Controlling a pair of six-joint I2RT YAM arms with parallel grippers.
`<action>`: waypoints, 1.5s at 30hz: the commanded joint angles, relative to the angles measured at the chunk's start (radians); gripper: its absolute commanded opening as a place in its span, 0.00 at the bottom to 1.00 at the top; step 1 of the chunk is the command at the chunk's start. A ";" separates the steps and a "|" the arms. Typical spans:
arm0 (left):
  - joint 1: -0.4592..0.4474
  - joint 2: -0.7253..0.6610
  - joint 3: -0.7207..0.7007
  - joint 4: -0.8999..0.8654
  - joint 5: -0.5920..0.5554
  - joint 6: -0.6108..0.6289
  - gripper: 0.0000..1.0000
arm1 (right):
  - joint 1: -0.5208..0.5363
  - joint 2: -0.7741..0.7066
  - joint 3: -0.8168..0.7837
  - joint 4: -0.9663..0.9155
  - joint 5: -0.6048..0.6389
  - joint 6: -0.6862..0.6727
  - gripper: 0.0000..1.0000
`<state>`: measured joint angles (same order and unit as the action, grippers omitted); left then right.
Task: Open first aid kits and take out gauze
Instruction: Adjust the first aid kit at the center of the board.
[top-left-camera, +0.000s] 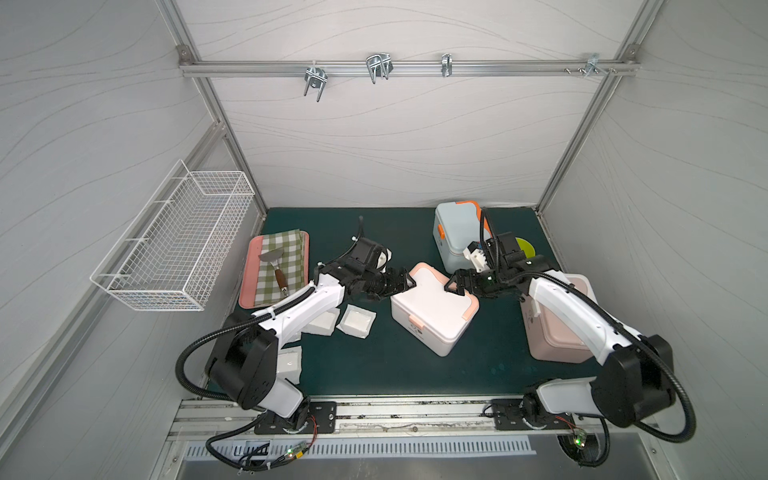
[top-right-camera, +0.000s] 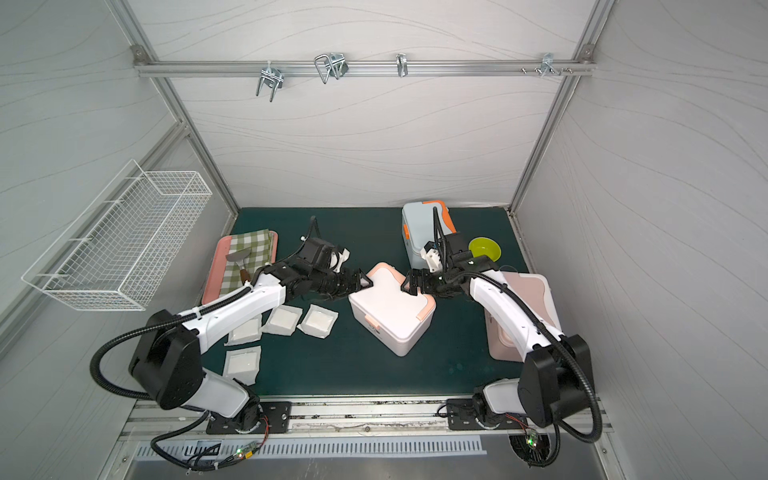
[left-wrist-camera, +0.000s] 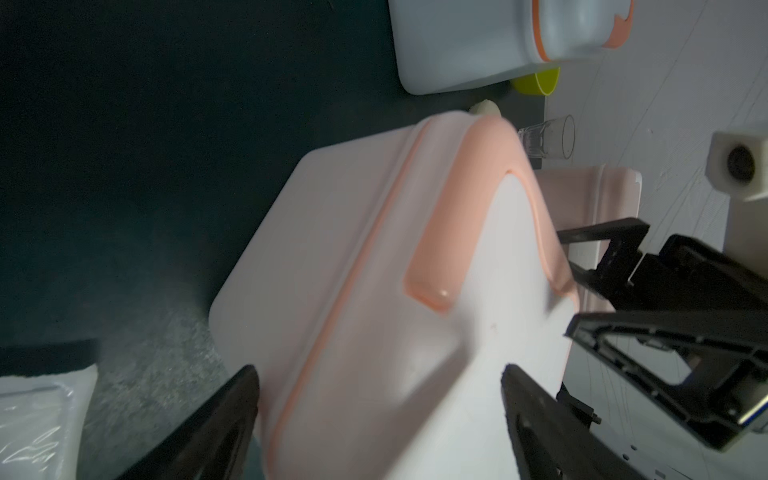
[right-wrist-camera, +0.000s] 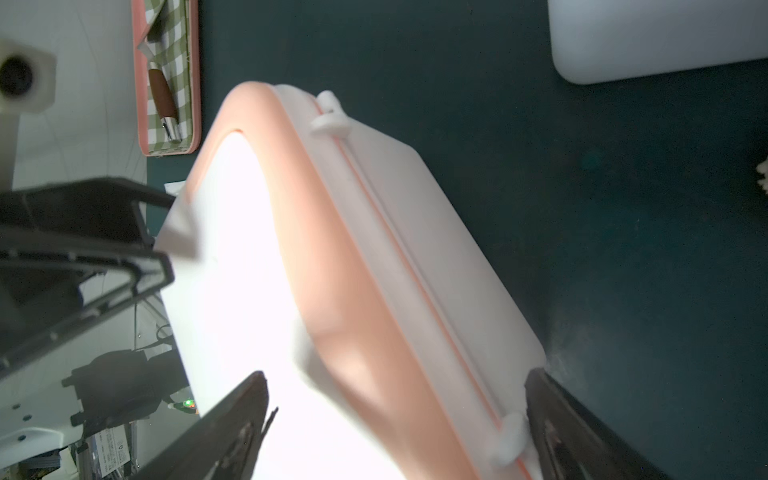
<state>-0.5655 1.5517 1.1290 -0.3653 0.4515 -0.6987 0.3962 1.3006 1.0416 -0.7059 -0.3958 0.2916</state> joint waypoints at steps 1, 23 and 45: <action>-0.026 0.072 0.118 0.047 0.052 0.026 0.91 | 0.013 -0.094 -0.049 -0.028 -0.064 0.013 0.97; 0.029 -0.167 -0.048 -0.042 -0.041 0.044 0.92 | 0.007 -0.213 -0.122 -0.046 -0.055 0.055 0.98; -0.102 0.023 0.028 0.184 0.072 -0.058 0.91 | 0.003 -0.183 -0.115 -0.025 -0.090 0.088 0.91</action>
<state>-0.6640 1.5326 1.0569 -0.2779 0.4725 -0.7723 0.4015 1.1358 0.9173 -0.7132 -0.4706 0.3710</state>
